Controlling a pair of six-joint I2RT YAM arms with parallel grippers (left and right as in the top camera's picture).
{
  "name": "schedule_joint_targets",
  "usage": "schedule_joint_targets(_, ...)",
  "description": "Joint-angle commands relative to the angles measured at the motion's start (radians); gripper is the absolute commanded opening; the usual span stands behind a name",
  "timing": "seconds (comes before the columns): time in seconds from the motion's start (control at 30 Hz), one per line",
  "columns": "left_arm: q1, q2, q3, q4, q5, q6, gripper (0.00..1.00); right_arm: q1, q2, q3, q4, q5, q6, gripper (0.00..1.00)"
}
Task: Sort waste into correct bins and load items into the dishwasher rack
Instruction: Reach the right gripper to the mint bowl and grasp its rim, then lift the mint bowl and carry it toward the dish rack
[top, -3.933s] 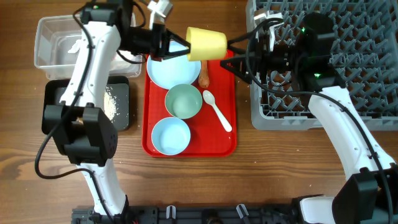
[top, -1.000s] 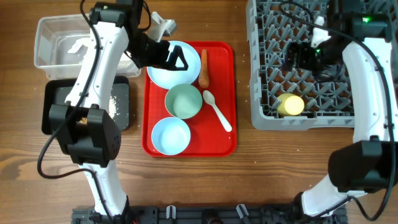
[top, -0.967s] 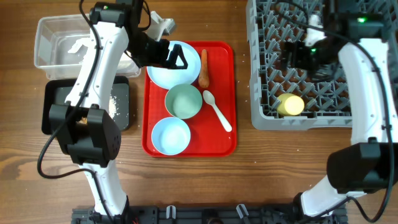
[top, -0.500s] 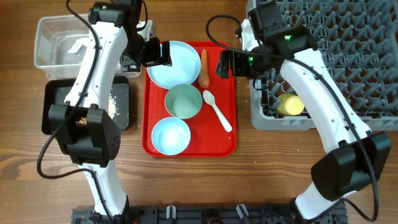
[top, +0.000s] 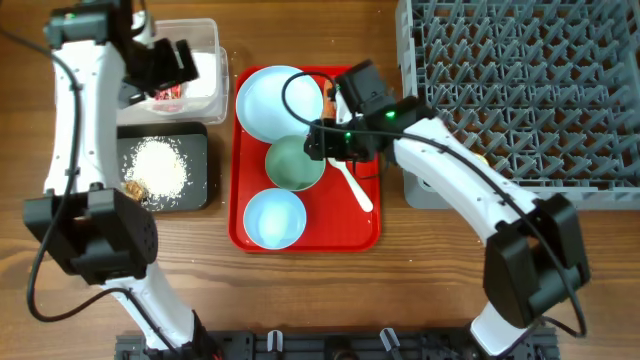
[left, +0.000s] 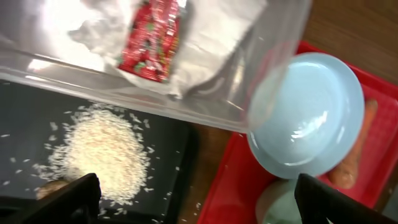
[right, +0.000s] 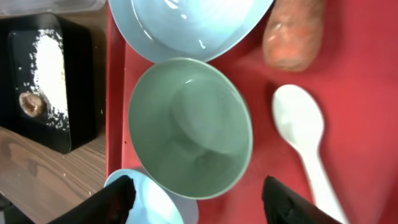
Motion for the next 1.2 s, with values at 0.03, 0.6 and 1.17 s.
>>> schedule_joint_targets(0.03, 0.082, -0.016, 0.017, 0.023, -0.044, -0.022, 1.0, 0.032, 0.106, -0.015, 0.006, -0.01, 0.063, 0.61)
schedule_joint_targets(0.6, 0.104, -0.016, 0.016, 0.013, -0.03, -0.023, 1.0, 0.035, 0.181, -0.014, 0.055, -0.055, 0.122, 0.04)
schedule_joint_targets(1.17, 0.104, -0.016, 0.016, 0.018, -0.023, -0.023, 1.0, -0.224, -0.142, 0.204, -0.211, 0.937, -0.089, 0.04)
